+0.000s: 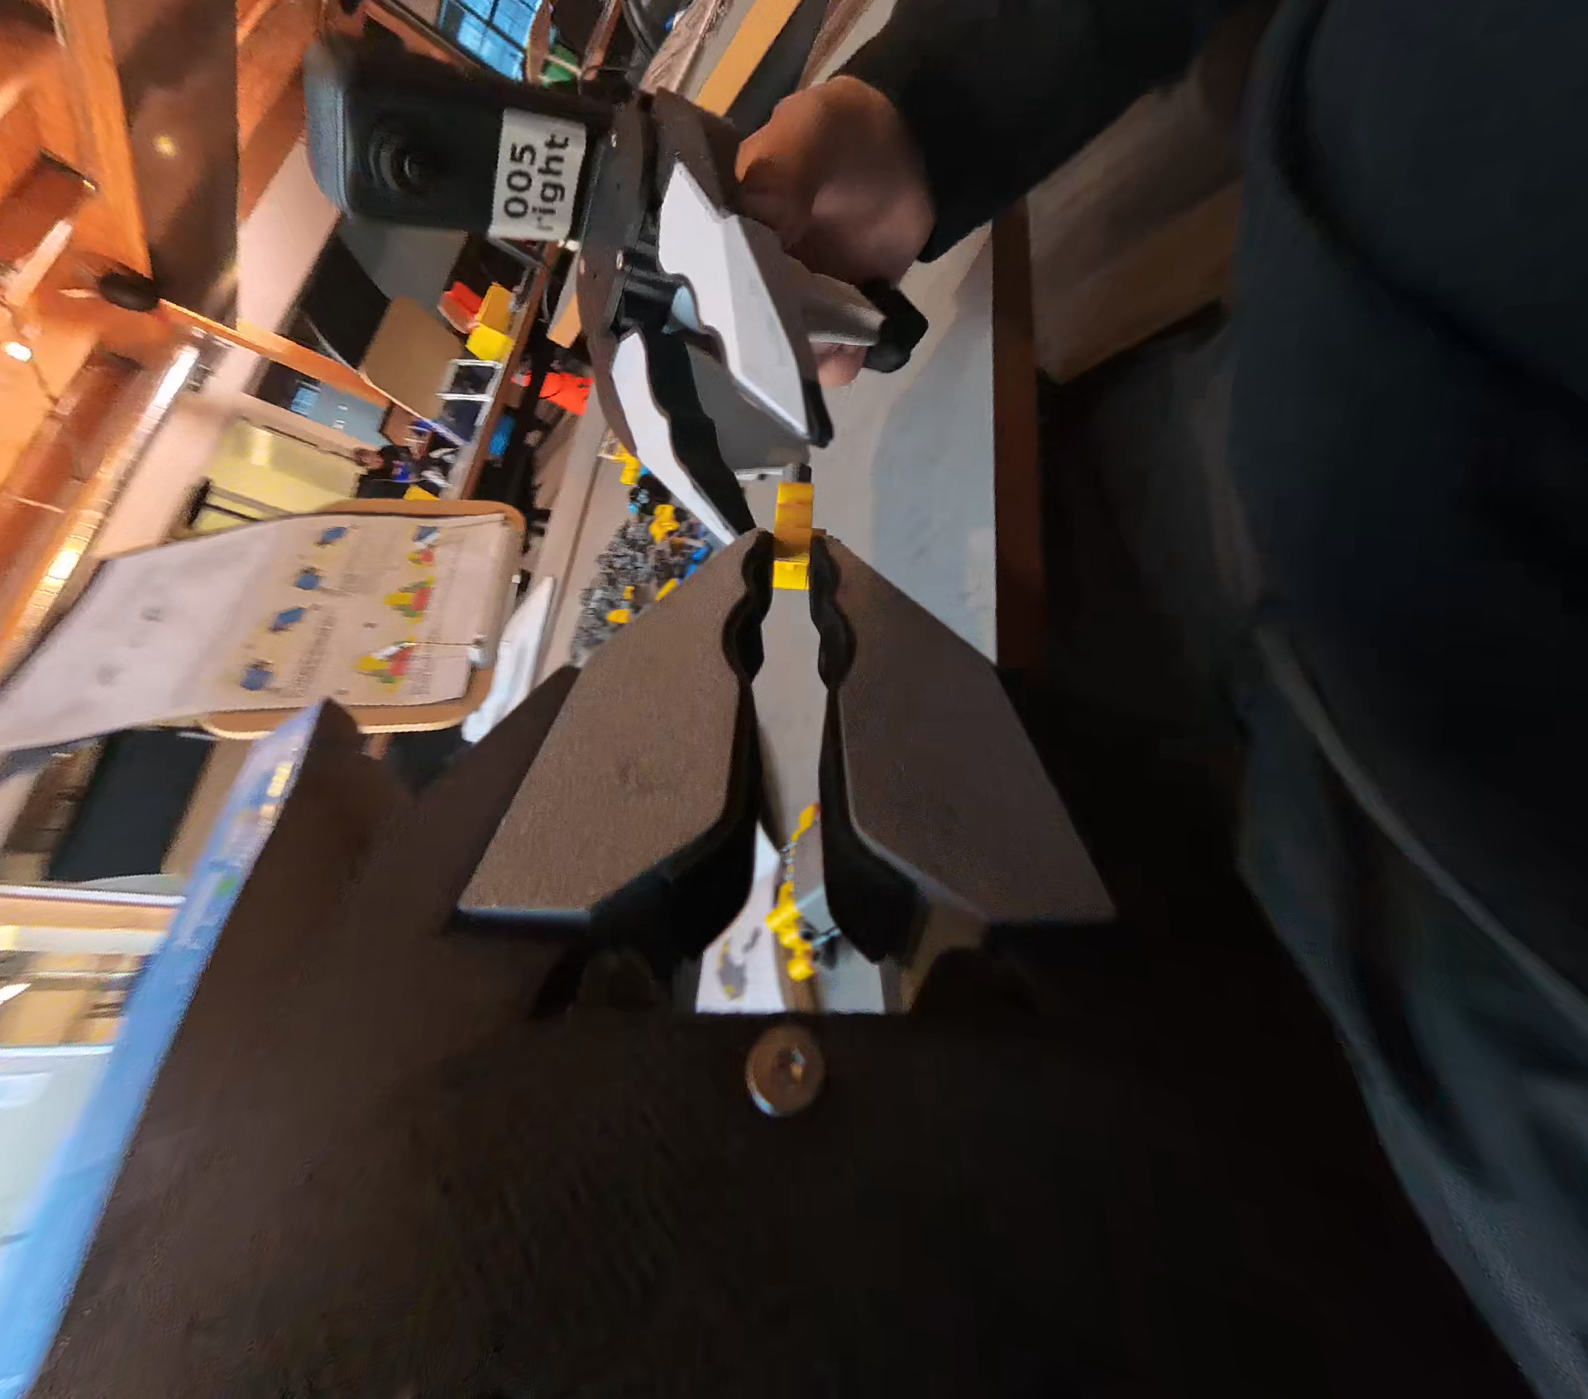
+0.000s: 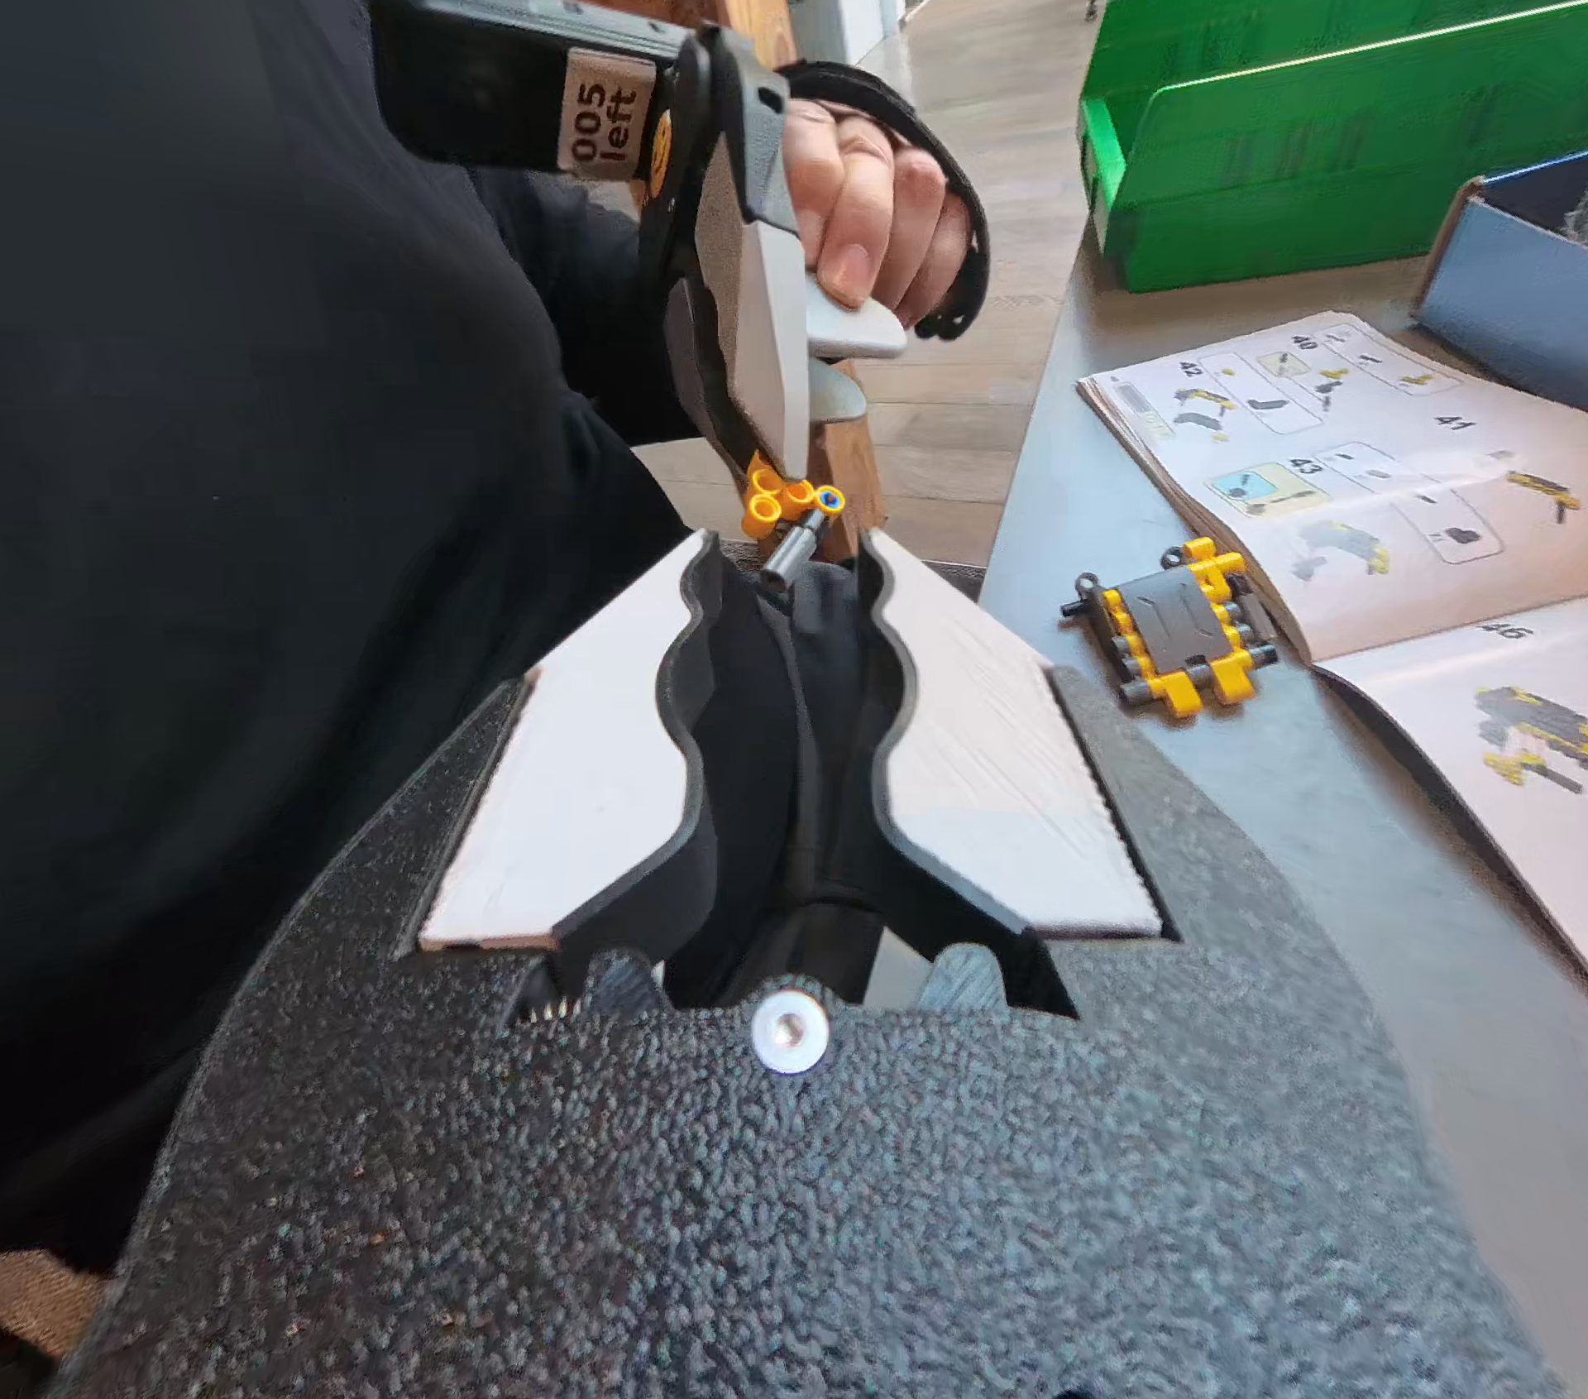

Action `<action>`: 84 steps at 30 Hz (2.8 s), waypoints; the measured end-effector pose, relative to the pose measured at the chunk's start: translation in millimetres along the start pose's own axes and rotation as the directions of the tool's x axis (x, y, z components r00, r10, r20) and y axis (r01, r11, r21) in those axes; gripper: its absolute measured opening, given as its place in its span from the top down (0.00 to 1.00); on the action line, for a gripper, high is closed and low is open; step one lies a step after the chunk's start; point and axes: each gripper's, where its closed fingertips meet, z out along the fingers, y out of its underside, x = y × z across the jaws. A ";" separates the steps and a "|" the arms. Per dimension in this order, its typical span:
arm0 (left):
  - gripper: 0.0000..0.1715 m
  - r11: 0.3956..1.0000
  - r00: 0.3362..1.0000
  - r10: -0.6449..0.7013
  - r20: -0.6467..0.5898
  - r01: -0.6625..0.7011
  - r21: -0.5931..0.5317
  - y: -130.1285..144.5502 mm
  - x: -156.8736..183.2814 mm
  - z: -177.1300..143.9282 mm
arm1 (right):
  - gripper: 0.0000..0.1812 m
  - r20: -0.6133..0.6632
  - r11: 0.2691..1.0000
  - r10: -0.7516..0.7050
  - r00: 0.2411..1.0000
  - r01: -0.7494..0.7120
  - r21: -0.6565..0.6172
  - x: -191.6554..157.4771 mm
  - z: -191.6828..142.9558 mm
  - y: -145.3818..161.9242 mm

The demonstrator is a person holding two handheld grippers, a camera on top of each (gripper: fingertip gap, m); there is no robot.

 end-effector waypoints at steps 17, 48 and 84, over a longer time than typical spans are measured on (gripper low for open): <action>0.97 0.972 0.972 0.233 0.006 -0.233 -0.023 -14.5 14.0 -2.9 | 0.85 0.002 0.969 -0.166 0.986 0.164 -0.187 -10.5 4.7 13.4; 0.97 0.906 0.947 0.319 0.030 -0.295 -0.304 60.4 19.4 27.8 | 0.79 -0.380 0.950 -0.104 0.919 -0.022 -0.311 55.4 0.8 43.0; 0.89 0.904 0.990 -0.135 0.044 0.141 -0.403 106.5 34.3 58.3 | 0.82 -0.663 0.976 -0.151 0.733 0.004 -0.217 114.2 -28.2 57.7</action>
